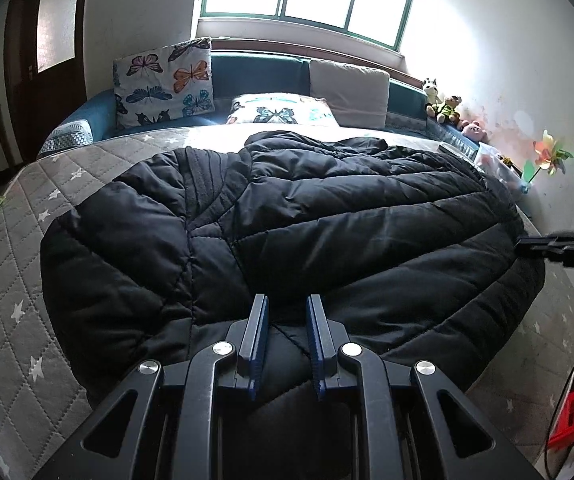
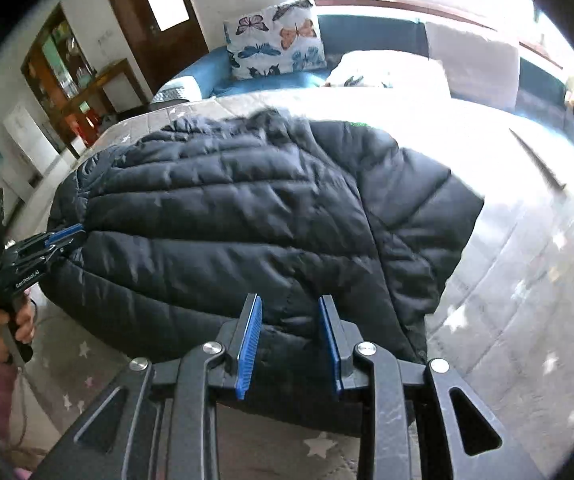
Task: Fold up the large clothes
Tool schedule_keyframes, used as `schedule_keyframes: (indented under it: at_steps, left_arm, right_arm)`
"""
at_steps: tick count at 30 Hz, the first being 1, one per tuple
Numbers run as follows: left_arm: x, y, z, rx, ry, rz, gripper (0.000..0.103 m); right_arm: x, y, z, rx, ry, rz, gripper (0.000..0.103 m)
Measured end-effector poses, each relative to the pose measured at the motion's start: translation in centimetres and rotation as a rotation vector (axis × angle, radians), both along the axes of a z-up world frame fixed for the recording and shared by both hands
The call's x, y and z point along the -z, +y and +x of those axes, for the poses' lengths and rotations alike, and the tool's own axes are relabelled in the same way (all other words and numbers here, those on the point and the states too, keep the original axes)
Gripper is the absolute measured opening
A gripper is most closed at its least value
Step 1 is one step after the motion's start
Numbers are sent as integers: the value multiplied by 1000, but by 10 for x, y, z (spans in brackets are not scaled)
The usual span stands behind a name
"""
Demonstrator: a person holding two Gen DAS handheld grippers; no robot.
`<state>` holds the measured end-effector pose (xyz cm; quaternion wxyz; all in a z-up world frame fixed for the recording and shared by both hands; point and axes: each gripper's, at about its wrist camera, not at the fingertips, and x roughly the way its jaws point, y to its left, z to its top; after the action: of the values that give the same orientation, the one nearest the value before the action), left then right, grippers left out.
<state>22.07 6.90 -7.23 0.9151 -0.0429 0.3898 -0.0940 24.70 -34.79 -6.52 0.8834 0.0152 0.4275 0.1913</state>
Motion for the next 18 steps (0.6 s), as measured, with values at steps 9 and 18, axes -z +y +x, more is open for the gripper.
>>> schedule_keyframes:
  at_steps: [9,18]
  left_arm:
    - [3,2,1,-7,10,-1,22]
    - [2,2,2,-10,13,-6,22]
  right_arm:
    - [3,11,6,-37,16,-51,32]
    - [-37,26,40,-1,-106,-83,32]
